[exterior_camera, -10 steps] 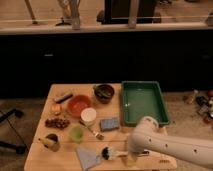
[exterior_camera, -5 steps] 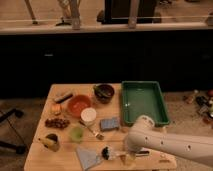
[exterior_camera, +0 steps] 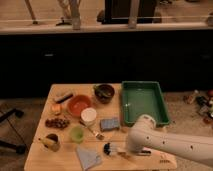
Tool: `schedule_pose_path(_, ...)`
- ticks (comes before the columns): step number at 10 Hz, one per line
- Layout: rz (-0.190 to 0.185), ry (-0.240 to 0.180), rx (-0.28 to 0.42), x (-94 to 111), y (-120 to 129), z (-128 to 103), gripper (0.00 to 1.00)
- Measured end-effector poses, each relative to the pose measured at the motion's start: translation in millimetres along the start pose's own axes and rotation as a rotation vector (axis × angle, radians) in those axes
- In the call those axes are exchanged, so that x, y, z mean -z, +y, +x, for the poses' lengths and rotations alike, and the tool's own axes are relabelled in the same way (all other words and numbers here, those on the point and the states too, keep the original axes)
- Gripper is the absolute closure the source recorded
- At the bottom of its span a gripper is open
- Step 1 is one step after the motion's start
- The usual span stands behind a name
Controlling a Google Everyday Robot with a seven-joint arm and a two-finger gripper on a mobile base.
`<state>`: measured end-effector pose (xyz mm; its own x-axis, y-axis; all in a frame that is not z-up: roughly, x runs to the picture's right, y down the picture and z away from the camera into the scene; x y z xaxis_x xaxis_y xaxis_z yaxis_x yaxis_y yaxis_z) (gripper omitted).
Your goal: Place brush in red bowl
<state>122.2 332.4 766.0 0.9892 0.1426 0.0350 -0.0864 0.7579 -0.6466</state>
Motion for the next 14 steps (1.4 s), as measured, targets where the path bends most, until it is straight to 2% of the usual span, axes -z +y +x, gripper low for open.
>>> schedule_pose_path(5, 0.002, 0.001, 0.0, -1, -1, -1, 1.0)
schedule_pose_path(10, 0.103, 0.02, 0.001, 19, 0, -3, 1.0)
schedule_pose_path(14, 0.157, 0.009, 0.01, 41, 0, -7, 1.0)
